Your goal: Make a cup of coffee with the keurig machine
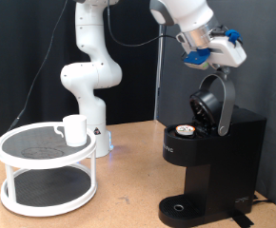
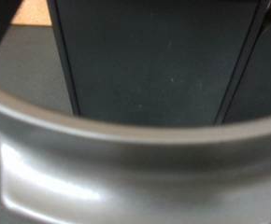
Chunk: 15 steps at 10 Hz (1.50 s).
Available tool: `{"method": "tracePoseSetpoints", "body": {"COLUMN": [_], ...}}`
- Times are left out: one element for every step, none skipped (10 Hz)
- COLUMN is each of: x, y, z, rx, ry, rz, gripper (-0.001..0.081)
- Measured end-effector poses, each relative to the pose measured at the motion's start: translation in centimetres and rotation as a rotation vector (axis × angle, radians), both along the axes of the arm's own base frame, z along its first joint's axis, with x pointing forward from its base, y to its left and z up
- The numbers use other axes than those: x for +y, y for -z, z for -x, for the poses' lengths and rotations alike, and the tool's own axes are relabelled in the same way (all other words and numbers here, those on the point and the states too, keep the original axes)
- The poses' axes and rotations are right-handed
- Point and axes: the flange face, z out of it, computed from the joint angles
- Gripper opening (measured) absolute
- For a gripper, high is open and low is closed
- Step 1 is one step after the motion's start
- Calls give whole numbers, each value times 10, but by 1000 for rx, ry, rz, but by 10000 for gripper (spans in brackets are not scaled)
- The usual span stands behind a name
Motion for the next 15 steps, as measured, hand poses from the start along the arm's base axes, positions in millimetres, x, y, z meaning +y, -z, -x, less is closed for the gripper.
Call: {"method": "tracePoseSetpoints", "body": {"x": [-13,-25,-36,-46,-55,-63,-71,-78,-84,-90,-95,-100,-106,-112,-116], "y": [0,-1,-1,0,3,7,12,15,19,24,29,35,45,56,66], "z": [-1,-1,-2,-3,-4,-5,-5,-5,-4,-4,-3,-3,-3,-2,-2], "rx": [0,-7,-15,-19,-19,-15,-11,-9,-7,-6,-2,5,16,28,32], "ry": [-5,-6,-4,3,10,13,13,12,9,5,-1,-5,-6,-5,0], "rz": [-2,-1,3,12,35,63,95,127,161,195,226,256,285,306,321], "gripper": [0,0,0,0,0,0,0,0,0,0,0,0,0,0,0]}}
